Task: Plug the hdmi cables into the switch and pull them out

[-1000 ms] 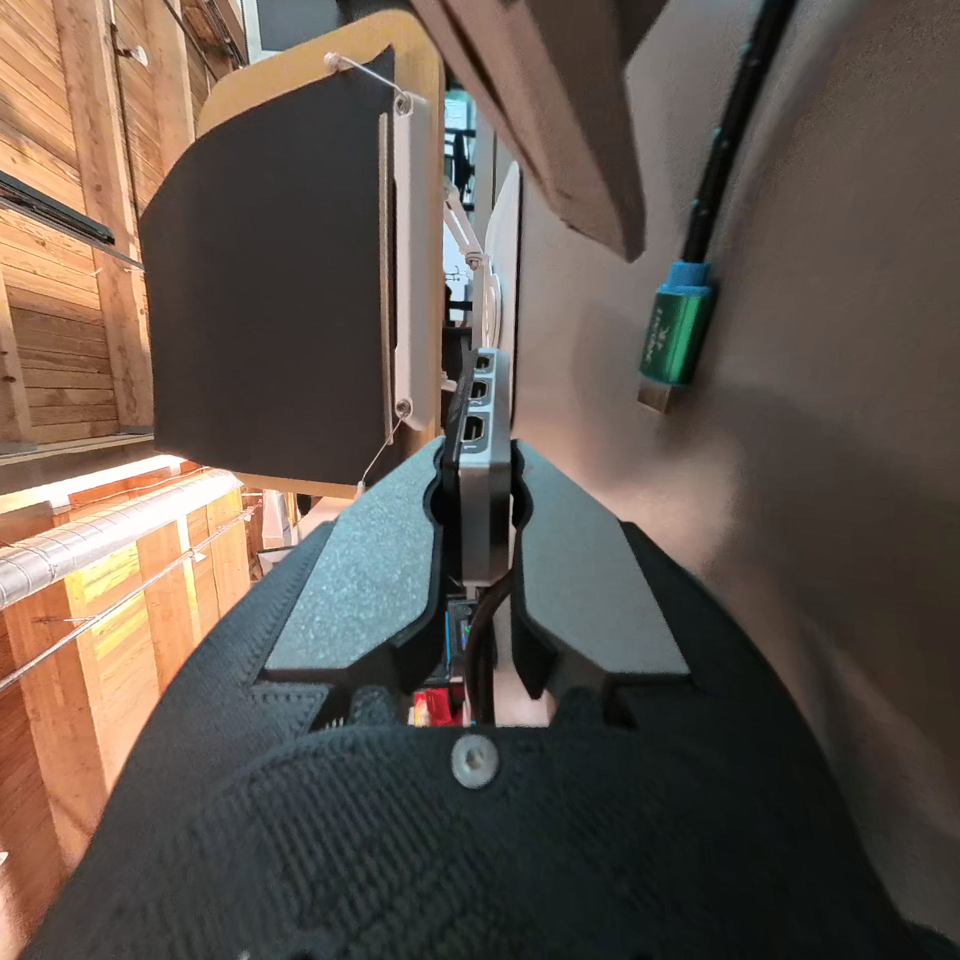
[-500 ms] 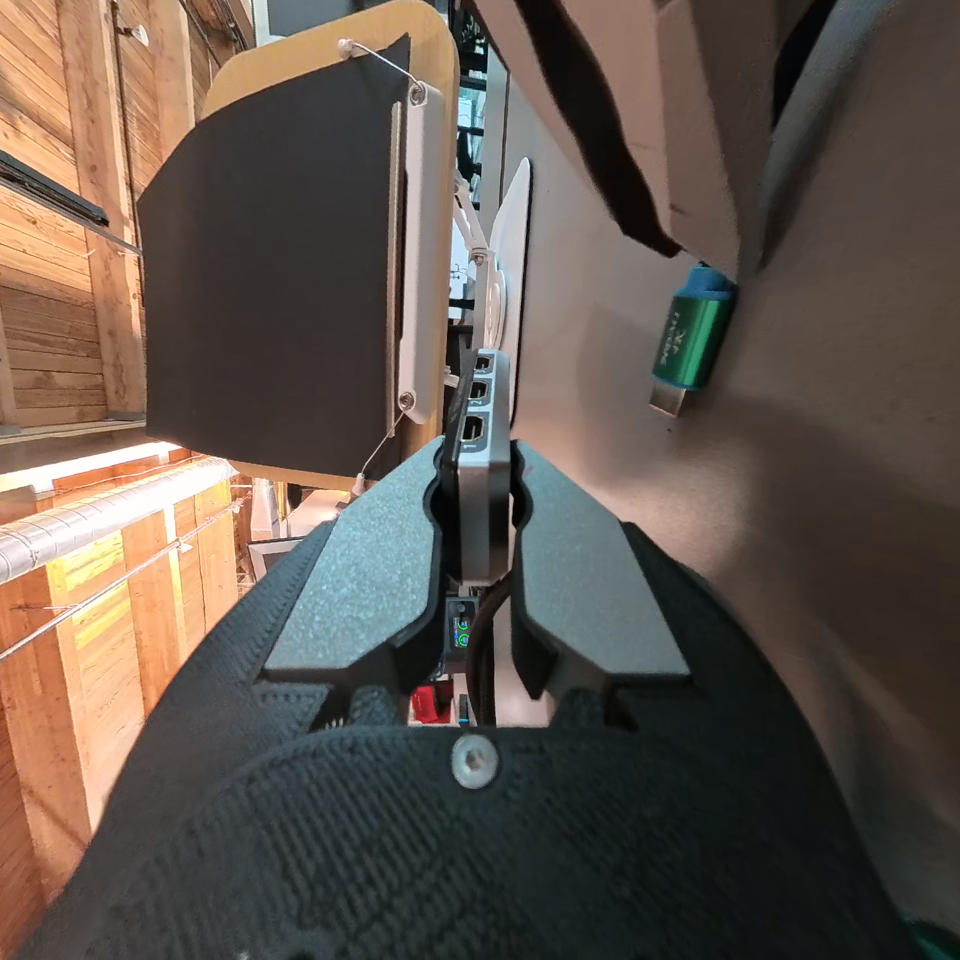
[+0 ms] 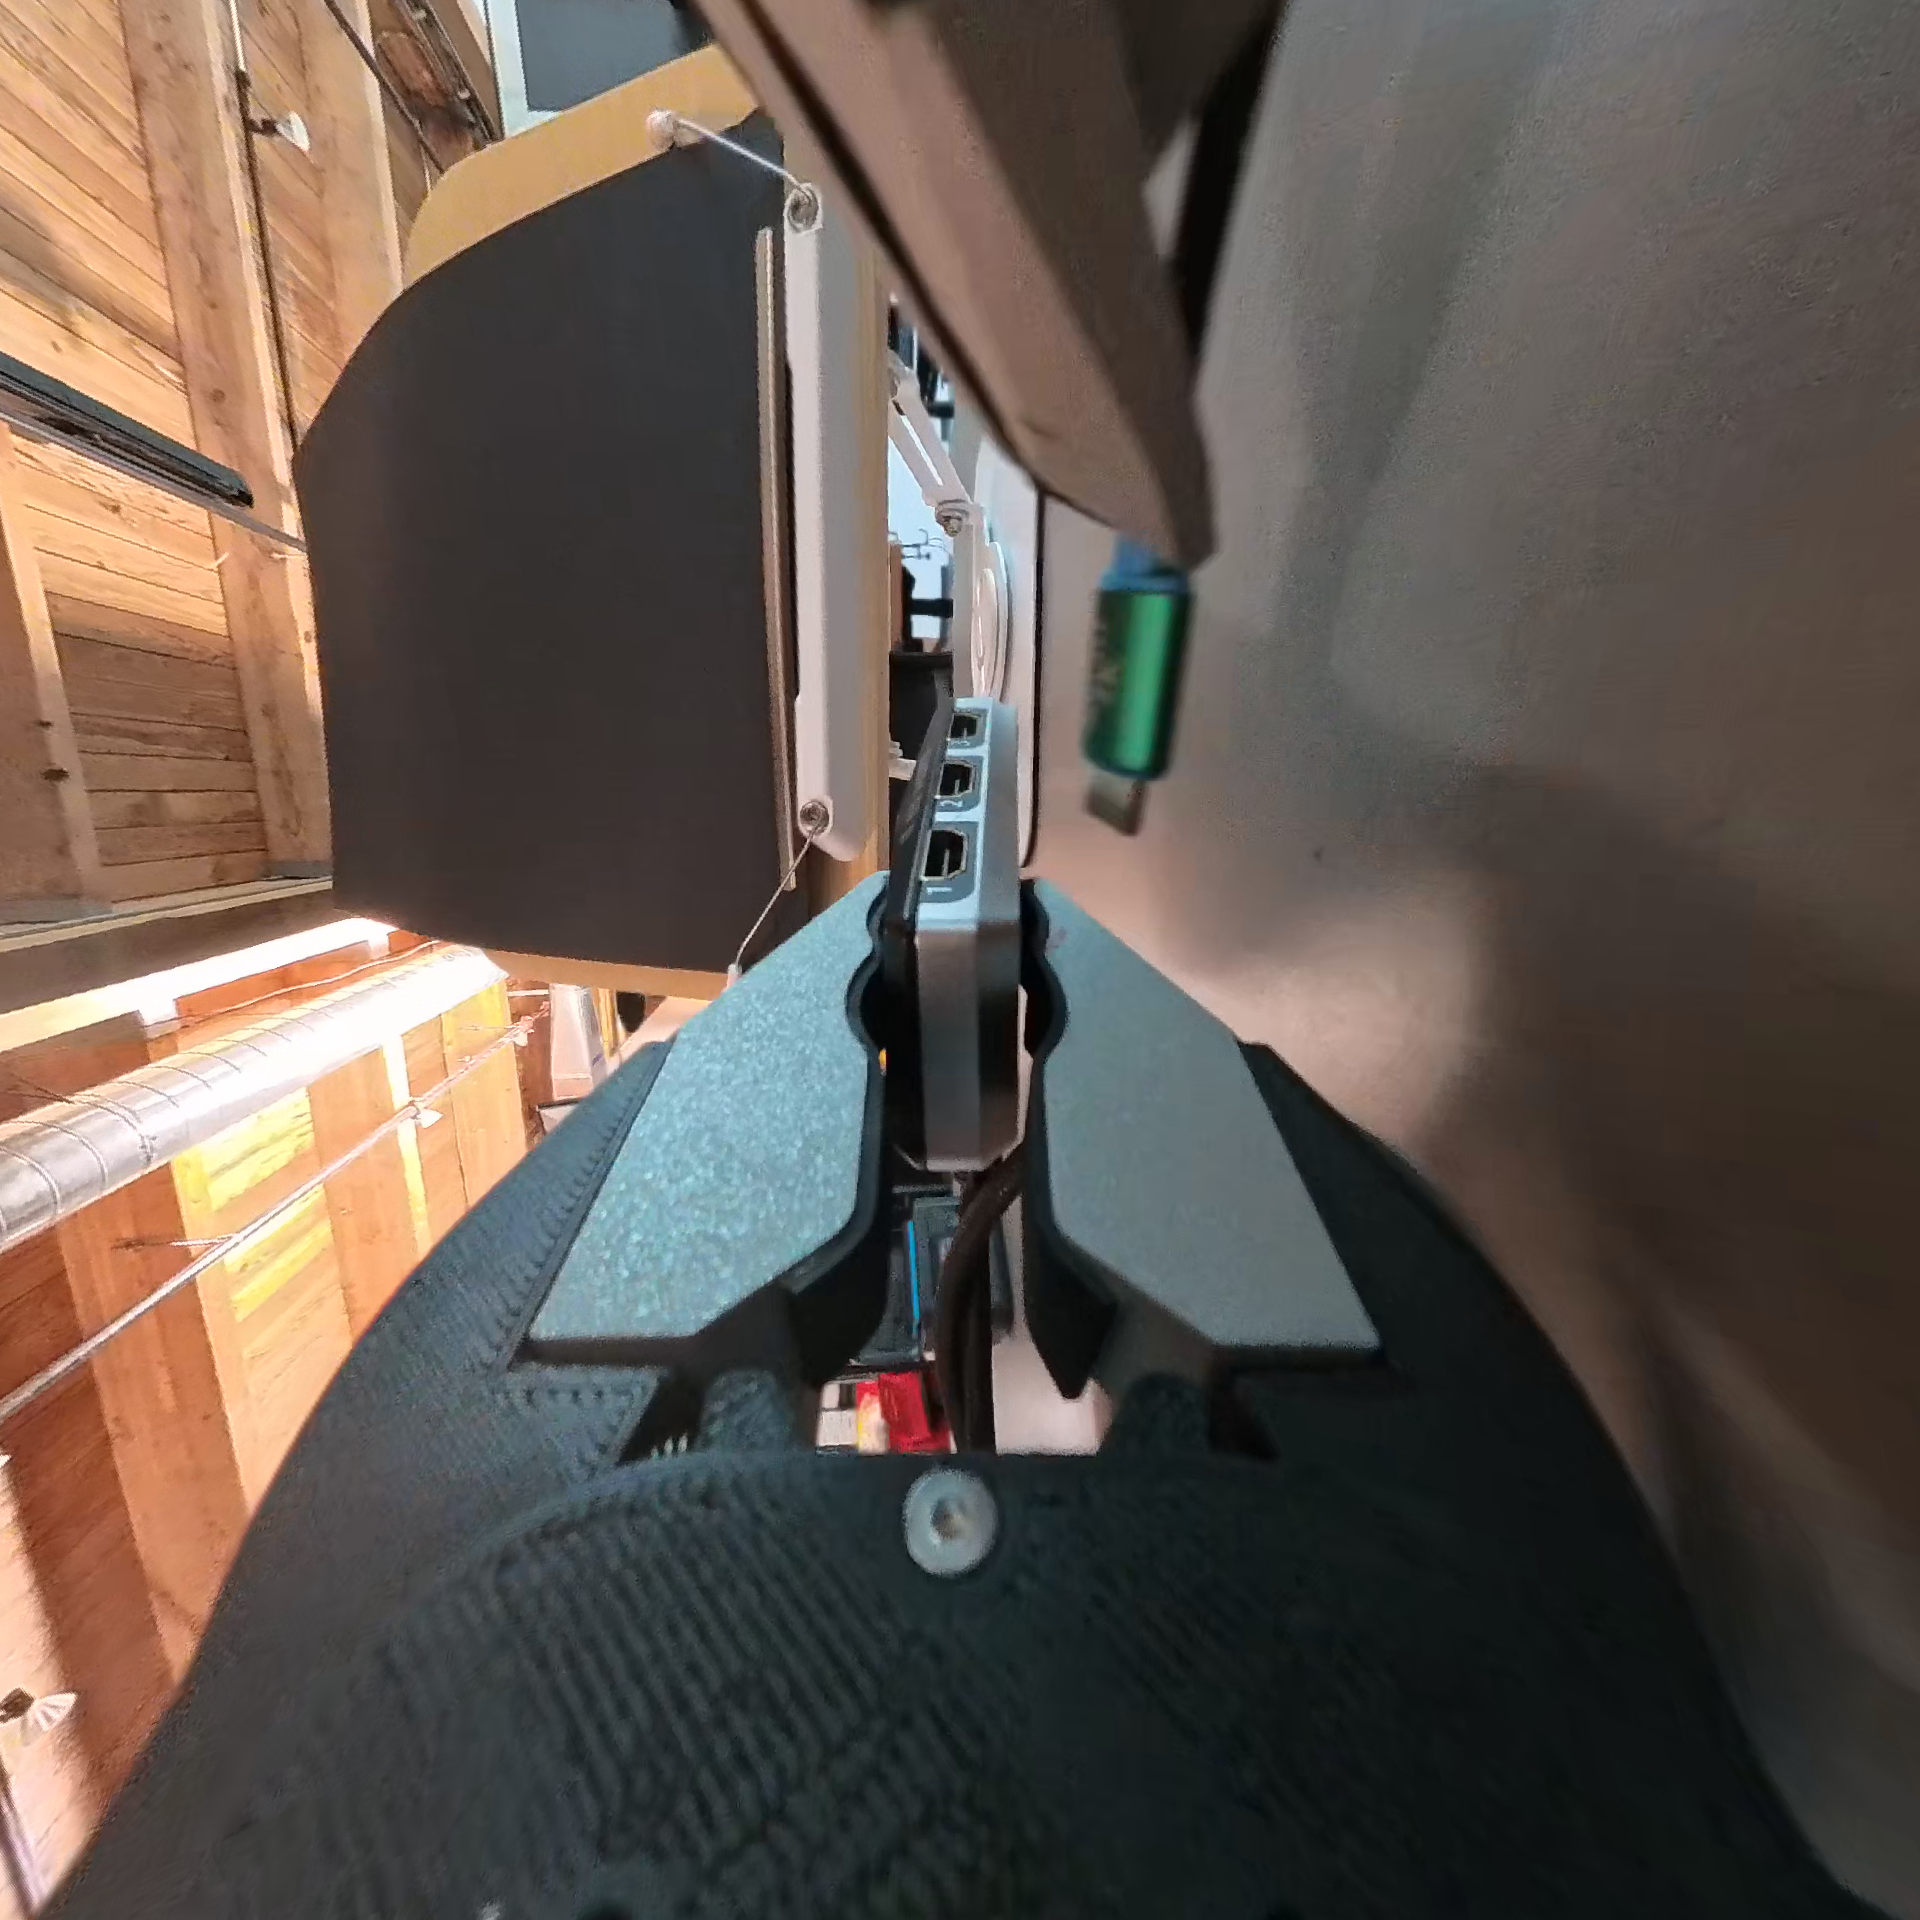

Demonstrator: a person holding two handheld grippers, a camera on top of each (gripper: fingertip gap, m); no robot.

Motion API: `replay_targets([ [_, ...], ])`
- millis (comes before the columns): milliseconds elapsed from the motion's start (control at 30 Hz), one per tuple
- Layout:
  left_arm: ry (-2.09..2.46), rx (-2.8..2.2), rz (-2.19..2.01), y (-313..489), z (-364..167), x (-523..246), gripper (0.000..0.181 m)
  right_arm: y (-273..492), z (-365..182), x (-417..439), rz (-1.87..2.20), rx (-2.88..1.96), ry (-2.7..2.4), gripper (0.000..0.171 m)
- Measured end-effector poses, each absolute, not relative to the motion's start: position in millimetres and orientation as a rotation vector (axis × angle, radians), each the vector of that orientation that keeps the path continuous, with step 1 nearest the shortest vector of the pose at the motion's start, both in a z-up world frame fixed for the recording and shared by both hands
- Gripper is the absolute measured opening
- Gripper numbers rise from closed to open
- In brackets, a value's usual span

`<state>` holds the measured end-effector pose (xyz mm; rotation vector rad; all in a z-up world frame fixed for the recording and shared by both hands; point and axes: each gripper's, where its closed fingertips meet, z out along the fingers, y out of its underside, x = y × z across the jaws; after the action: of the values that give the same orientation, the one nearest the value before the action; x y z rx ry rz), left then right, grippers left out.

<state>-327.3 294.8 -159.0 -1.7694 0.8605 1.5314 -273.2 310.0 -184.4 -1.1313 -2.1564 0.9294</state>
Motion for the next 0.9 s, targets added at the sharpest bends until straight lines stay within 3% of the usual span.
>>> replay_targets([
  [33,0.867,-1.769,1.536,295.2,-159.6,-327.0,0.019,309.5,-178.7,-272.9,0.972,-1.136,-2.137,0.008],
  [900,0.836,-1.774,1.669,294.3,-155.8,-337.6,0.019,298.4,-162.1,-268.3,1.405,-1.329,-2.078,0.007],
])
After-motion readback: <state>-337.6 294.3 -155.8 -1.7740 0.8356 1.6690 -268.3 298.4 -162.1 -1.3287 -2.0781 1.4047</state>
